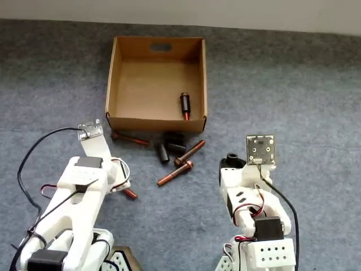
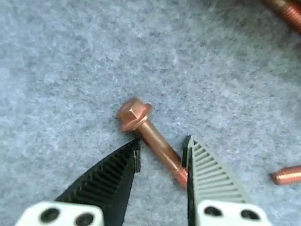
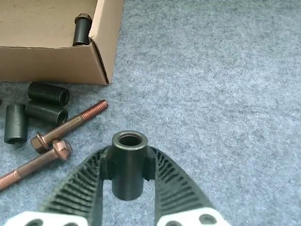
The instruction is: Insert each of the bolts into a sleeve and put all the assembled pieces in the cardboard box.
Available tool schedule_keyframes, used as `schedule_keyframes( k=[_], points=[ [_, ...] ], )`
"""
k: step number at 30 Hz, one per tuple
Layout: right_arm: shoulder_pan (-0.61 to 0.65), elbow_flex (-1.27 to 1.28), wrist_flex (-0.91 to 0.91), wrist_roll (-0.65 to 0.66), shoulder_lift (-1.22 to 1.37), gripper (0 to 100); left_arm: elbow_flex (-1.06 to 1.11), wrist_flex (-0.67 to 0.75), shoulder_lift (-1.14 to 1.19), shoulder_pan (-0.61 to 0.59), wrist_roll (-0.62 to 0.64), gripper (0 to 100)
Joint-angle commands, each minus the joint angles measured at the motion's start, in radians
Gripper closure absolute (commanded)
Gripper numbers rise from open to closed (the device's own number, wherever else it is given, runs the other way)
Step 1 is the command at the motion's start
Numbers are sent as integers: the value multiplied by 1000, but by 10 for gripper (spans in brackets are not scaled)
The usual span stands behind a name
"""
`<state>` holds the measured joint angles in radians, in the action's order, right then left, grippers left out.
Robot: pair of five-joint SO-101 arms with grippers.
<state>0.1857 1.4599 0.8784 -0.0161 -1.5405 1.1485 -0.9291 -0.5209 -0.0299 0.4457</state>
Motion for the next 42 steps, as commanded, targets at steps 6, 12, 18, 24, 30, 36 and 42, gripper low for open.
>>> schedule_keyframes(
  k=[6,12,18,24,30,36,42],
  points=[
    [2,-7,-18,-5,-12,993,-33,31,-13,-10,-15,852],
    [2,-7,-18,-5,-12,993,-27,40,-13,79,-101,992],
    [2,-7,-18,-5,-12,993,-13,41,-21,196,-129,990],
    [2,-7,-18,-5,-12,993,-13,46,-21,317,-384,988],
    [2,-7,-18,-5,-12,993,-8,140,-13,338,-460,986],
    [2,-7,-18,-5,-12,993,-5,169,-13,337,-459,984],
    [2,-7,-18,-5,-12,993,-10,172,-13,331,-459,869]
  ],
)
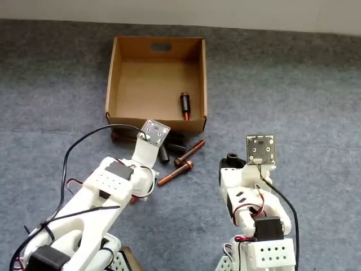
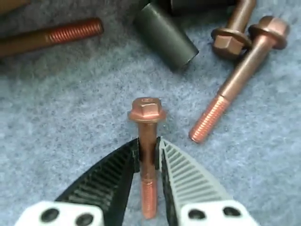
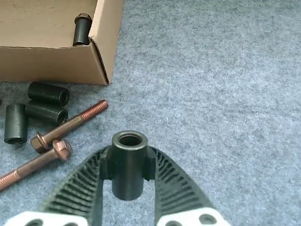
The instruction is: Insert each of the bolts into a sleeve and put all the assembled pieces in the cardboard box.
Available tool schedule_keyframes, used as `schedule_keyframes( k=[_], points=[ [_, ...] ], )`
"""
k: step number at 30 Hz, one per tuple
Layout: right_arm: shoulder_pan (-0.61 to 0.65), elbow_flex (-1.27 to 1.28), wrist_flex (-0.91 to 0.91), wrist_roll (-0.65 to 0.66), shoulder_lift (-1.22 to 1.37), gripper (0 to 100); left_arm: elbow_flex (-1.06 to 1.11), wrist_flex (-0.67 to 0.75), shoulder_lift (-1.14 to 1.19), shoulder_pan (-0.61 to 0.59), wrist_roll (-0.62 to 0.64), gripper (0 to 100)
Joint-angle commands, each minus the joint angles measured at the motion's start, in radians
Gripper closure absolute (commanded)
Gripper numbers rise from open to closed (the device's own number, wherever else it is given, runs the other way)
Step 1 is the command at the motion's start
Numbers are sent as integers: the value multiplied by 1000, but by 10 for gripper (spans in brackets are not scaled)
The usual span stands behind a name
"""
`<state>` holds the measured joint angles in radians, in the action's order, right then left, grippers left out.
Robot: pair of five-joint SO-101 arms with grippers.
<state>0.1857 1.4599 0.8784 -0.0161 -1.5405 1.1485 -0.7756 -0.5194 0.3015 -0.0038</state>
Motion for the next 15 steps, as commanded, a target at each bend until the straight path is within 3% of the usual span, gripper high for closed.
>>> schedule_keyframes(
  k=[1,9,15],
  points=[
    [2,-7,-18,-5,-12,993,-10,18,-15,1,-9,863],
    [2,-7,-18,-5,-12,993,-5,123,-13,-2,-9,864],
    [2,-7,-18,-5,-12,993,-4,121,-12,-2,28,864]
  ],
)
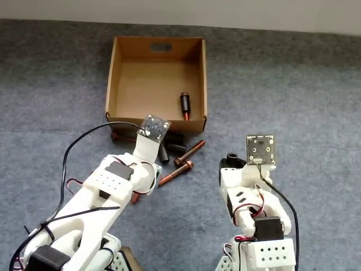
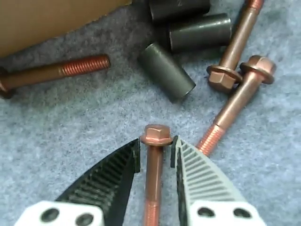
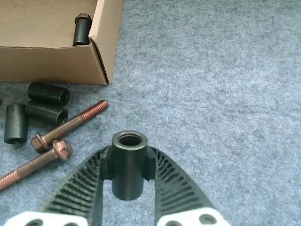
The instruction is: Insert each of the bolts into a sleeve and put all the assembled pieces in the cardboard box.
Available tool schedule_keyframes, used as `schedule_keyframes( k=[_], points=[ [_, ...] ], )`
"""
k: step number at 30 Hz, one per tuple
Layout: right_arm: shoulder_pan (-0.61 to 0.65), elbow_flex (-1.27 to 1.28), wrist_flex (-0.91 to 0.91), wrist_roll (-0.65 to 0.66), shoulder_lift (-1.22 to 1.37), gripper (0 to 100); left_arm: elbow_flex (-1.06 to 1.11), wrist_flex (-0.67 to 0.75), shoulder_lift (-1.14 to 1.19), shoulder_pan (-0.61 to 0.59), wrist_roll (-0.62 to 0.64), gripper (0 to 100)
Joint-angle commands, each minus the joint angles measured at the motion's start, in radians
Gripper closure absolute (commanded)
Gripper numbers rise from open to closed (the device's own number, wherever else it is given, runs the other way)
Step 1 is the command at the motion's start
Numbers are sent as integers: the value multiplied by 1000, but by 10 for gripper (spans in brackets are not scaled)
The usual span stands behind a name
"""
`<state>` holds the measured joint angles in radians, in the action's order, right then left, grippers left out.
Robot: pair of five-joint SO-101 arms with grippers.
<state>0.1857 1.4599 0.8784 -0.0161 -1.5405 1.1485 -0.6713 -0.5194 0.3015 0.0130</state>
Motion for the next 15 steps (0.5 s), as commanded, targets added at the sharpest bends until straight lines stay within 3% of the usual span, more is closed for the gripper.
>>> schedule_keyframes(
  k=[1,8,15],
  points=[
    [2,-7,-18,-5,-12,993,-4,17,-12,-2,11,864],
    [2,-7,-18,-5,-12,993,-22,-18,22,-2,55,864],
    [2,-7,-18,-5,-12,993,-216,-153,266,-18,58,864]
  ],
)
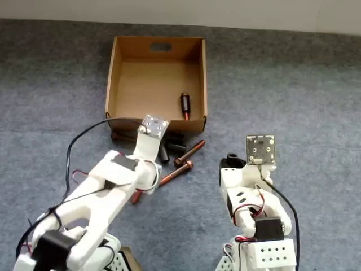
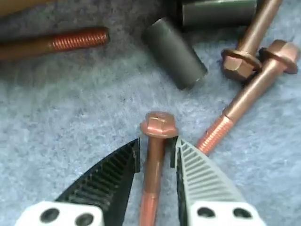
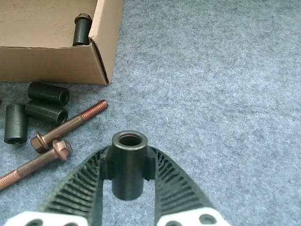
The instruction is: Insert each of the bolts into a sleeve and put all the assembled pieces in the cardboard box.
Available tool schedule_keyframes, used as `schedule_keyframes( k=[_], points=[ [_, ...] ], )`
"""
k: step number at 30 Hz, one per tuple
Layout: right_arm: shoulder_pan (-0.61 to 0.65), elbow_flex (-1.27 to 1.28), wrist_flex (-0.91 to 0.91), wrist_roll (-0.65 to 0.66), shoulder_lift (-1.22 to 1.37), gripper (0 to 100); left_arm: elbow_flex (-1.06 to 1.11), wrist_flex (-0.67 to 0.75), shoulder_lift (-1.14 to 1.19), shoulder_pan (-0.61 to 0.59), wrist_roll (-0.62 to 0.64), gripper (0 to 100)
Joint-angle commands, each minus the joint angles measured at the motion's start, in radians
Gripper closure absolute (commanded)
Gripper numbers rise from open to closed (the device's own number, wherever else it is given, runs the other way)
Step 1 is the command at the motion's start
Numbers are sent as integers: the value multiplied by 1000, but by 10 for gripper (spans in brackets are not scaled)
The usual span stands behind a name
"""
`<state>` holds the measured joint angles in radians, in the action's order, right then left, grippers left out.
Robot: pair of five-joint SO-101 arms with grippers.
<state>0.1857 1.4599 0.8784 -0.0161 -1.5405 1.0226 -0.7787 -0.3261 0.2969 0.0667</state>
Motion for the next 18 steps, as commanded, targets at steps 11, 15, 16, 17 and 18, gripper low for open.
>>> schedule_keyframes(
  k=[11,15,16,17,18],
  points=[
    [2,-7,-18,-5,-12,993,-128,-48,104,-7,3,897],
    [2,-7,-18,-5,-12,993,-127,-48,104,-5,5,982],
    [2,-7,-18,-5,-12,993,-127,-48,104,-5,5,985],
    [2,-7,-18,-5,-12,993,-127,-48,104,-5,5,994],
    [2,-7,-18,-5,-12,993,-127,-48,104,-5,5,992]
  ],
)
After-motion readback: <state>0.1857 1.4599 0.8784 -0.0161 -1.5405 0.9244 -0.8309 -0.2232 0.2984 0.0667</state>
